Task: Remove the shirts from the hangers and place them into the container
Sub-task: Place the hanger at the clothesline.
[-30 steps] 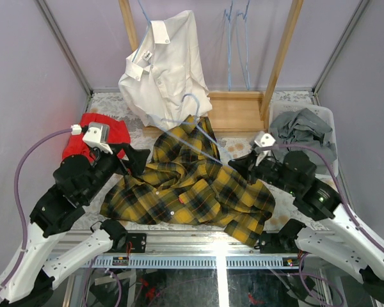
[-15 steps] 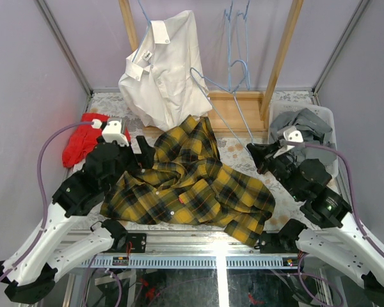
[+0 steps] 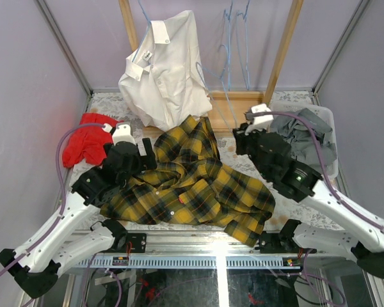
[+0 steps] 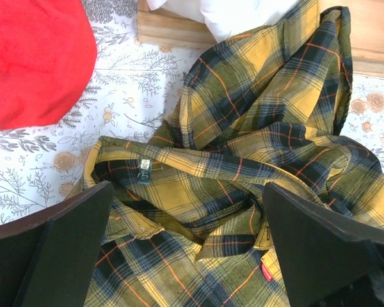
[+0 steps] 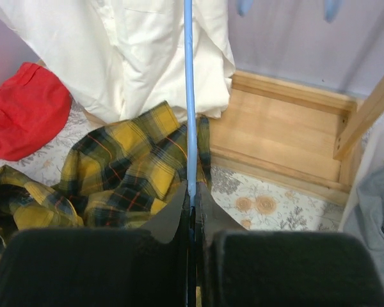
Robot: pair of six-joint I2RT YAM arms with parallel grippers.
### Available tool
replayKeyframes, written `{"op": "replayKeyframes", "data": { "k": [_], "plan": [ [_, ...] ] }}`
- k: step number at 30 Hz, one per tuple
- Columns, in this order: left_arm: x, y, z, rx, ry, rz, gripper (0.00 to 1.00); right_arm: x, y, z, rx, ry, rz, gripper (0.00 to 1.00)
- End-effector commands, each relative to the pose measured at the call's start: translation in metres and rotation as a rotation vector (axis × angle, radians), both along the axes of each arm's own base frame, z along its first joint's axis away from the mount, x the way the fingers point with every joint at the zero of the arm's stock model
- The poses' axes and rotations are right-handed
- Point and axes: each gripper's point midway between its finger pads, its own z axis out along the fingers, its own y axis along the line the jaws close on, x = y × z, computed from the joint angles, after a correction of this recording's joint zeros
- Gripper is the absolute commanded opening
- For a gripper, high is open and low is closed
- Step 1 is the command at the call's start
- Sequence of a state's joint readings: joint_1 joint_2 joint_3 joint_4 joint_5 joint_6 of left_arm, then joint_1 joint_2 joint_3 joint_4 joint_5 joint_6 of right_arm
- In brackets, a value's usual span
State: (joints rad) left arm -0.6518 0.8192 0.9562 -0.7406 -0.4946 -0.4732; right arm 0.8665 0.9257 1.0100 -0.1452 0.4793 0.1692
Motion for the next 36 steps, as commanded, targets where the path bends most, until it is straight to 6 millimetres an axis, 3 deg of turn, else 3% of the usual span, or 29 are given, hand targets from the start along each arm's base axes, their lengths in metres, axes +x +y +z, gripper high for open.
{"op": "replayKeyframes", "data": {
  "k": [1, 5, 11, 15, 18, 22, 26, 31, 36],
  "plan": [
    [0.006, -0.004, -0.005, -0.066, -0.01, 0.029, 1.0, 0.016, 0.01, 0.062, 0.062, -0.118, -0.15, 0.0],
    [0.004, 0.008, -0.017, -0.075, 0.054, 0.068, 1.0, 0.033, 0.014, 0.079, 0.101, -0.123, -0.262, 0.0],
    [0.006, 0.03, -0.023, -0.123, 0.08, 0.082, 1.0, 0.057, 0.03, 0.095, 0.008, -0.137, -0.328, 0.0],
    [0.009, 0.036, -0.023, -0.08, 0.065, 0.079, 1.0, 0.078, 0.043, 0.098, -0.063, -0.126, -0.328, 0.0],
    [0.013, 0.042, -0.023, -0.048, 0.009, 0.08, 1.0, 0.098, 0.042, 0.099, -0.027, -0.094, -0.329, 0.0],
    [0.014, 0.039, -0.037, -0.088, -0.065, 0.063, 1.0, 0.12, 0.042, 0.096, 0.02, -0.059, -0.309, 0.0],
    [0.013, 0.046, -0.031, -0.07, -0.11, 0.084, 1.0, 0.135, 0.046, 0.104, -0.005, -0.067, -0.304, 0.0],
    [0.016, 0.052, -0.038, -0.049, -0.08, 0.125, 1.0, 0.151, 0.041, 0.121, -0.005, -0.088, -0.319, 0.0],
    [0.017, 0.047, -0.043, -0.053, -0.05, 0.107, 1.0, 0.176, 0.045, 0.115, -0.045, -0.066, -0.326, 0.0]
  ]
}}
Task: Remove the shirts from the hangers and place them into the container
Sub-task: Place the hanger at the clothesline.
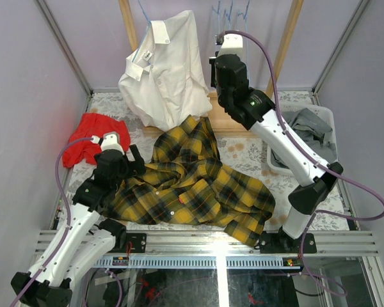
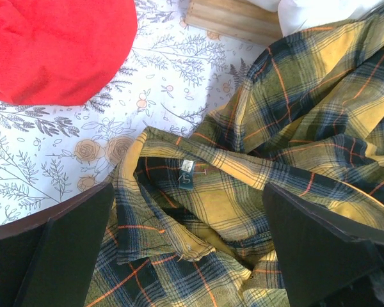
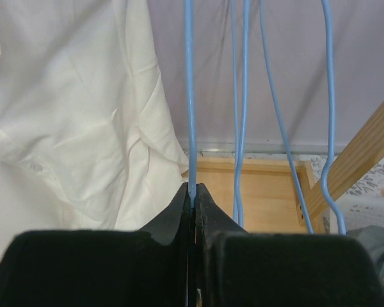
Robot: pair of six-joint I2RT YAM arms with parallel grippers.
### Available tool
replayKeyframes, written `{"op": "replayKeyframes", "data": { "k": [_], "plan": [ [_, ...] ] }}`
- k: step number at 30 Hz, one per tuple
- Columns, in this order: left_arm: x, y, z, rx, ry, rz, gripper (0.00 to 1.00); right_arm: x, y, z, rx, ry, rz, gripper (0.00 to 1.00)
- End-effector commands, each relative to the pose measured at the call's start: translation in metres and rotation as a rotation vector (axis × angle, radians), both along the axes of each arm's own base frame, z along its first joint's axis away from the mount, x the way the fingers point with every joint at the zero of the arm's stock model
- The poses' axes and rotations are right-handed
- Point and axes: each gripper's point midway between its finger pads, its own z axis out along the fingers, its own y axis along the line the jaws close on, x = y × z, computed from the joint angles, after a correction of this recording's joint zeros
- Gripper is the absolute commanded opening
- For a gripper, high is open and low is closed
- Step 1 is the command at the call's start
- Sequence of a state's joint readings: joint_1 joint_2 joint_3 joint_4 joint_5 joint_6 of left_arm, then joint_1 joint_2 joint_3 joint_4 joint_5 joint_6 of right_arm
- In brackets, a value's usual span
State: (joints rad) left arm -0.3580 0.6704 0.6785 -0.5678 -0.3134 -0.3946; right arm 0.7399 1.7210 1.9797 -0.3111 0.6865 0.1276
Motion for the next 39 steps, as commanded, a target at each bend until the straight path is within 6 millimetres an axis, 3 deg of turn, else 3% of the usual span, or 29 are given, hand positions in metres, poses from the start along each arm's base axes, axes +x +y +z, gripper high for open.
{"op": "replayKeyframes", "data": {
  "k": [1, 6, 11, 16, 19, 22, 24, 33, 36, 39],
  "plan": [
    [0.012, -0.001, 0.014, -0.01, -0.058, 0.007, 1.0, 0.015, -0.005, 0.02, 0.003, -0.023, 0.003, 0.0],
    [0.011, -0.001, 0.016, -0.011, -0.068, 0.006, 1.0, 0.028, -0.001, 0.005, -0.007, 0.027, 0.028, 0.0],
    [0.011, 0.0, 0.016, -0.01, -0.069, 0.007, 1.0, 0.025, 0.005, -0.017, -0.009, 0.083, 0.063, 0.0],
    [0.011, -0.001, 0.016, -0.01, -0.068, 0.004, 1.0, 0.014, 0.003, -0.011, 0.03, 0.071, 0.091, 0.01],
    [0.011, -0.002, 0.015, -0.013, -0.066, 0.0, 1.0, 0.004, -0.001, -0.003, 0.044, 0.052, 0.112, 0.16],
    [0.011, -0.003, 0.015, -0.013, -0.061, -0.003, 1.0, -0.007, -0.006, 0.01, 0.058, 0.021, 0.133, 0.47],
    [0.011, -0.003, 0.014, -0.012, -0.059, -0.005, 1.0, -0.018, -0.008, 0.024, 0.087, -0.013, 0.173, 0.57],
    [0.011, -0.003, 0.013, -0.009, -0.054, -0.006, 1.0, -0.085, -0.01, 0.057, 0.164, -0.185, 0.423, 0.82],
    [0.011, -0.004, 0.013, -0.011, -0.05, -0.01, 1.0, -0.124, 0.006, 0.052, 0.158, -0.234, 0.645, 0.85],
    [0.012, -0.004, 0.011, -0.008, -0.044, -0.01, 1.0, -0.171, 0.03, 0.035, 0.134, -0.273, 0.928, 0.86]
  ]
}}
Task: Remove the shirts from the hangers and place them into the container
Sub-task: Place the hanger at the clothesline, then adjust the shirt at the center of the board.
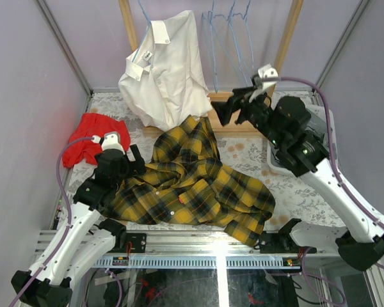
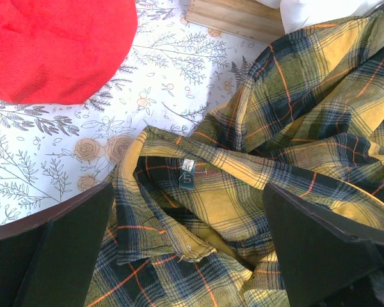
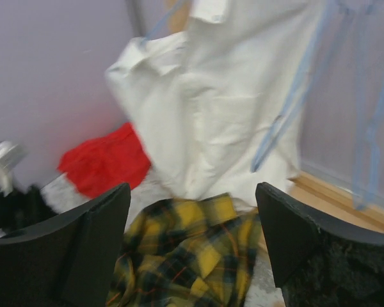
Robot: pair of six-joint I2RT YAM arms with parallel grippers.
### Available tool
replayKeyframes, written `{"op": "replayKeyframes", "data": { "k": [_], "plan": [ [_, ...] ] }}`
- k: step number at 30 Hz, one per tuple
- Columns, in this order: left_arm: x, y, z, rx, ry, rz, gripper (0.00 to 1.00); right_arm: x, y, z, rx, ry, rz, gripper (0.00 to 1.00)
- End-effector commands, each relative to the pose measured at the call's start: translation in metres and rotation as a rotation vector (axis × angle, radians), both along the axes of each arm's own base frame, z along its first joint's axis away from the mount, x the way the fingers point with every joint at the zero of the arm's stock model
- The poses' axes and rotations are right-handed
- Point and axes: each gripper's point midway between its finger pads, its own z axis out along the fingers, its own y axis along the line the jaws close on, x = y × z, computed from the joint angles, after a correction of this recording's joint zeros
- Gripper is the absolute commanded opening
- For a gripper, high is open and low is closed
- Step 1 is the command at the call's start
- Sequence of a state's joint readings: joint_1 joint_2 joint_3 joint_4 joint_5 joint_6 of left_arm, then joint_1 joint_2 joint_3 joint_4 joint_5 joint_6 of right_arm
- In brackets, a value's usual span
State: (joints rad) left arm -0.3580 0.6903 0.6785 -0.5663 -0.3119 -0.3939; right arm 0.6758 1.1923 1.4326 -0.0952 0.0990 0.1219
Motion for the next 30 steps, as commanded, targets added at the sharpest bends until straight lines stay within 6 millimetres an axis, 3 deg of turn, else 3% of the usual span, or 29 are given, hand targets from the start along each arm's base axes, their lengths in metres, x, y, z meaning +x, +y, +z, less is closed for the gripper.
{"op": "replayKeyframes", "data": {
  "k": [1, 5, 8, 10, 13, 14, 18, 22, 27, 30],
  "plan": [
    [0.01, -0.003, 0.016, -0.014, -0.06, -0.009, 1.0, -0.074, 0.046, 0.001, -0.001, -0.189, 0.489, 0.87],
    [0.011, -0.002, 0.015, -0.012, -0.06, -0.003, 1.0, -0.127, 0.071, -0.046, -0.042, -0.15, 0.839, 0.89],
    [0.011, -0.001, 0.015, -0.008, -0.059, 0.003, 1.0, -0.129, 0.092, -0.088, -0.105, 0.004, 0.866, 0.89],
    [0.011, 0.0, 0.015, -0.005, -0.057, 0.01, 1.0, -0.131, 0.112, -0.126, -0.251, 0.036, 0.854, 0.91],
    [0.011, 0.001, 0.016, 0.0, -0.056, 0.017, 1.0, -0.119, 0.132, -0.183, -0.449, 0.118, 0.797, 0.98],
    [0.01, 0.002, 0.016, -0.001, -0.058, 0.023, 1.0, -0.104, 0.134, -0.199, -0.494, 0.169, 0.717, 1.0],
    [0.009, 0.004, 0.018, -0.003, -0.065, 0.03, 1.0, -0.067, 0.139, -0.246, -0.547, 0.323, 0.527, 0.99],
    [0.009, 0.004, 0.019, -0.003, -0.067, 0.032, 1.0, -0.074, 0.157, -0.28, -0.557, 0.416, 0.599, 0.99],
    [0.009, 0.001, 0.018, -0.004, -0.057, 0.016, 1.0, -0.062, 0.168, -0.313, -0.555, 0.524, 0.538, 0.99],
    [0.009, 0.002, 0.019, -0.003, -0.06, 0.019, 1.0, -0.077, 0.18, -0.331, -0.53, 0.611, 0.616, 0.99]
  ]
}}
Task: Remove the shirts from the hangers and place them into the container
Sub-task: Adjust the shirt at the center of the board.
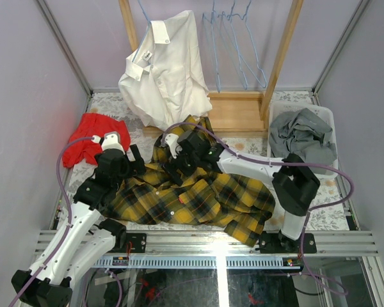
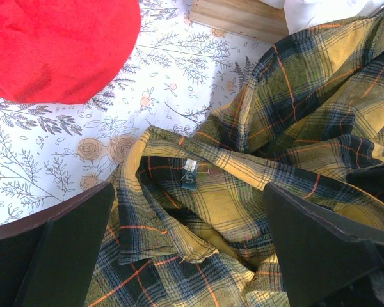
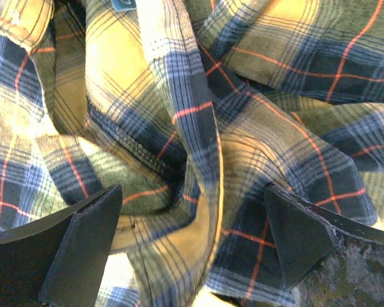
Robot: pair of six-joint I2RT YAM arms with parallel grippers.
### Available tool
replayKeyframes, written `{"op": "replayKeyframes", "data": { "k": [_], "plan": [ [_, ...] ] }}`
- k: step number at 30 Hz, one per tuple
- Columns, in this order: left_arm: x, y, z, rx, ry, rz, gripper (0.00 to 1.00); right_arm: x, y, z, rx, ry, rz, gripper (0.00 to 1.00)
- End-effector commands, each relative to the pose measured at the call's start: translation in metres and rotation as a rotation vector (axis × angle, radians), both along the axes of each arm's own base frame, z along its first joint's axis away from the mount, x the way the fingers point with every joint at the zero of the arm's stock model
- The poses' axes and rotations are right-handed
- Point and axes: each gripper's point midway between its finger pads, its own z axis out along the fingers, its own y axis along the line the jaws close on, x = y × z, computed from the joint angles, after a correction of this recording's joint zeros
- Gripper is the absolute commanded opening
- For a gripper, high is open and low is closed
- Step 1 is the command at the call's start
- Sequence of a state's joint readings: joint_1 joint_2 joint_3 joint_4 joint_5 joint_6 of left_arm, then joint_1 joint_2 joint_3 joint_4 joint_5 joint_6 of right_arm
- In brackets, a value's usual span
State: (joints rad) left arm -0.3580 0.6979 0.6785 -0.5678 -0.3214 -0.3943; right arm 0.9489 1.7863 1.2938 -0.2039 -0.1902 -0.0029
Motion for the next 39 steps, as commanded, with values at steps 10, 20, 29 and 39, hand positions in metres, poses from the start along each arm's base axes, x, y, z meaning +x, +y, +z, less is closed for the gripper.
{"op": "replayKeyframes", "data": {
  "k": [10, 20, 29, 39],
  "plan": [
    [0.005, 0.01, 0.031, -0.004, -0.104, 0.052, 1.0, -0.04, 0.014, -0.065, -0.061, 0.179, -0.055, 0.99],
    [0.0, 0.019, 0.045, -0.005, -0.155, 0.092, 1.0, -0.02, -0.044, -0.071, -0.311, -0.073, -0.293, 0.39],
    [-0.009, 0.016, 0.055, -0.08, -0.16, 0.101, 1.0, -0.023, -0.045, 0.076, 0.257, -0.193, -0.397, 0.0],
    [-0.013, 0.018, 0.048, -0.119, -0.188, 0.128, 1.0, -0.038, -0.138, 0.221, 0.763, -0.352, -0.606, 0.0]
  ]
}}
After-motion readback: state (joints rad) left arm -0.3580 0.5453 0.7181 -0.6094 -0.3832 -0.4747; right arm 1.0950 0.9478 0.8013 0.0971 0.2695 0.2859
